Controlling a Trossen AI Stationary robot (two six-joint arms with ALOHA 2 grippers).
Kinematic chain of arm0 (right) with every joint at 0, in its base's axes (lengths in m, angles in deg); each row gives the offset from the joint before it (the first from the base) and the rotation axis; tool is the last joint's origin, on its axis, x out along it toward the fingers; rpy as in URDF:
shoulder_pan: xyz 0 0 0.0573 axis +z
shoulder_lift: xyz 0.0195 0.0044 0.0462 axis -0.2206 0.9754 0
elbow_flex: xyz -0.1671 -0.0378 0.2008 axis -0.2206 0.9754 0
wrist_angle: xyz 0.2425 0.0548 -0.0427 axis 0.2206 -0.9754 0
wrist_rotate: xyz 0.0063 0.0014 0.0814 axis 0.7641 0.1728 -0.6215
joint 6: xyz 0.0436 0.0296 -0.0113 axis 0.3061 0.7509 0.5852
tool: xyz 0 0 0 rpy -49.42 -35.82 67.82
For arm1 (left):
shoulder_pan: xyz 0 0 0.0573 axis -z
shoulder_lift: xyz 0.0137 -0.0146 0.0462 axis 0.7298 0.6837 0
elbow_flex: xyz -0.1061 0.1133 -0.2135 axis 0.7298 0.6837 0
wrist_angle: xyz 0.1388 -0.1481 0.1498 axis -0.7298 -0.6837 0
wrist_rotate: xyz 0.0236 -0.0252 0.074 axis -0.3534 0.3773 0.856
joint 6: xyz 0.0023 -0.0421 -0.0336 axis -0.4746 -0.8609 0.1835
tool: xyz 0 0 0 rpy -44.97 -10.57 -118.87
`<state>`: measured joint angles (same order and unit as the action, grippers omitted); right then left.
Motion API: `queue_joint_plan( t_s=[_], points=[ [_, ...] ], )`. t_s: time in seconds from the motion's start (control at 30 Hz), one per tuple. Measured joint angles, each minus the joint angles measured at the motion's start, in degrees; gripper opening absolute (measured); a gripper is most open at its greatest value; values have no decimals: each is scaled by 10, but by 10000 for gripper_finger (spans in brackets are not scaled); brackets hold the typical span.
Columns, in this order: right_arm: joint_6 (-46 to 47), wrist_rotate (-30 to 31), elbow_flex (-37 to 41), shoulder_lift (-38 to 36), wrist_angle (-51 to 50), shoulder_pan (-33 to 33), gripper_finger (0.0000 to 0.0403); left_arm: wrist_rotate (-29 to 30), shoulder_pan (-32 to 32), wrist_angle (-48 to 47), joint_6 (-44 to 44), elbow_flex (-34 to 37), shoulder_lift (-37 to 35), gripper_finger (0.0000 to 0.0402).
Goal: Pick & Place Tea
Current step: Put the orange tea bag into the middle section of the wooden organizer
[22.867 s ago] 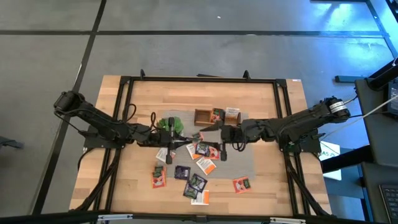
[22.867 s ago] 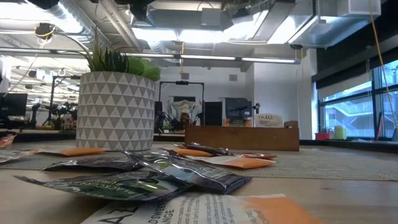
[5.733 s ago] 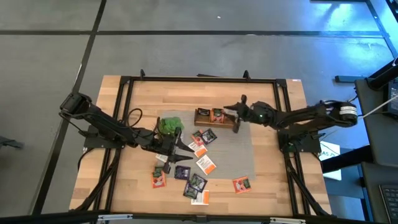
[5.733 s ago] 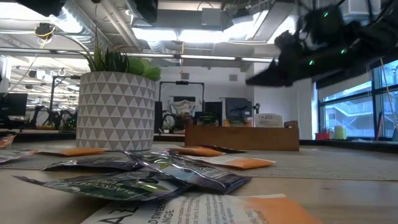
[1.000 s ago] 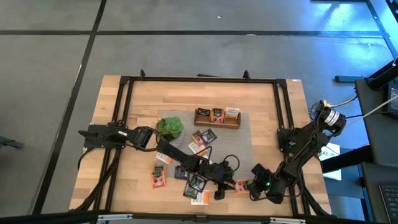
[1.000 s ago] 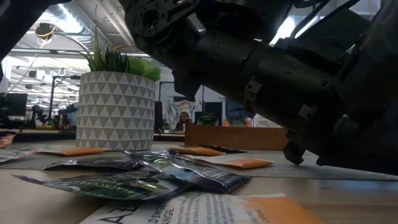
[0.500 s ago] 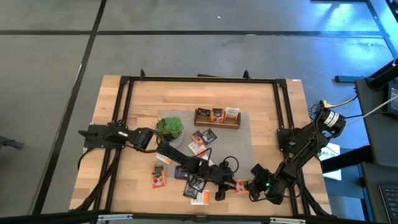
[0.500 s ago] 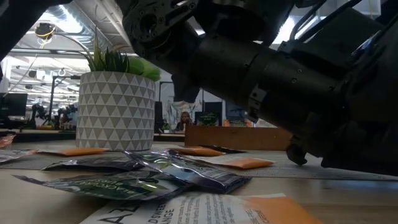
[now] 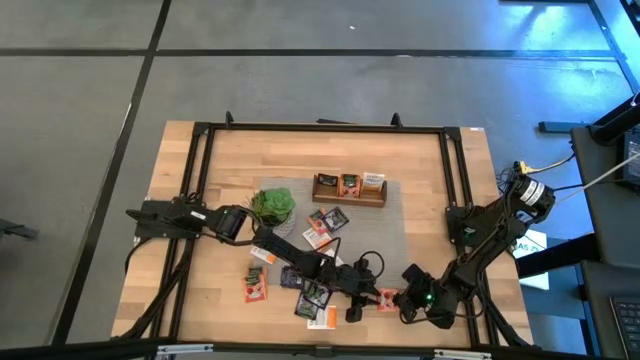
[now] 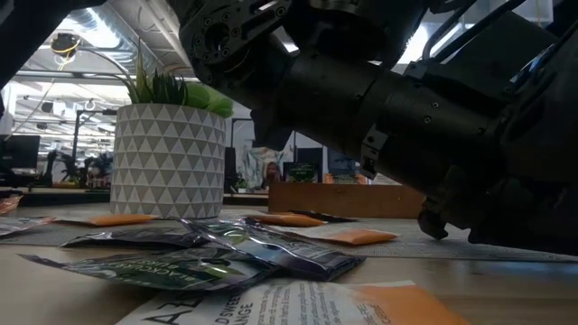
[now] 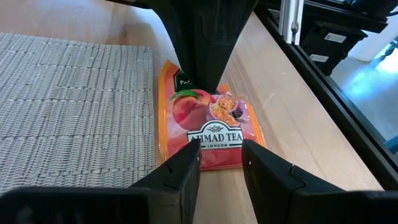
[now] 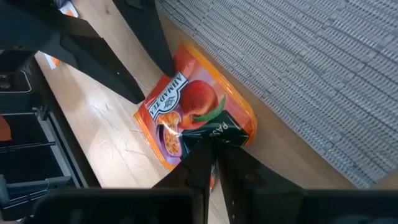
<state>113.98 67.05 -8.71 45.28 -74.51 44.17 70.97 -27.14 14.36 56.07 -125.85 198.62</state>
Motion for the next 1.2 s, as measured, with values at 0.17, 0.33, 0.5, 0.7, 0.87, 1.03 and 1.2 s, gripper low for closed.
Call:
queue_joint_plan(
  t_s=[0.17,0.33,0.5,0.7,0.87,1.03,1.2],
  points=[
    [-29,-2,0,0,2,0,34,0,0,0,-1,0,0,114],
    [-39,-7,0,-1,3,0,36,0,0,0,-2,0,0,114],
    [-43,-34,-1,-1,6,-1,71,0,0,0,-3,0,0,114],
    [-7,-37,-2,-2,10,0,140,0,0,0,-6,1,0,114],
    [24,-34,-2,-2,18,7,165,0,0,0,-8,1,0,114],
    [18,-38,-1,-1,40,11,165,0,0,0,-8,1,0,114],
    [20,-25,-1,-1,41,12,143,0,0,0,-9,1,0,114]
  ],
)
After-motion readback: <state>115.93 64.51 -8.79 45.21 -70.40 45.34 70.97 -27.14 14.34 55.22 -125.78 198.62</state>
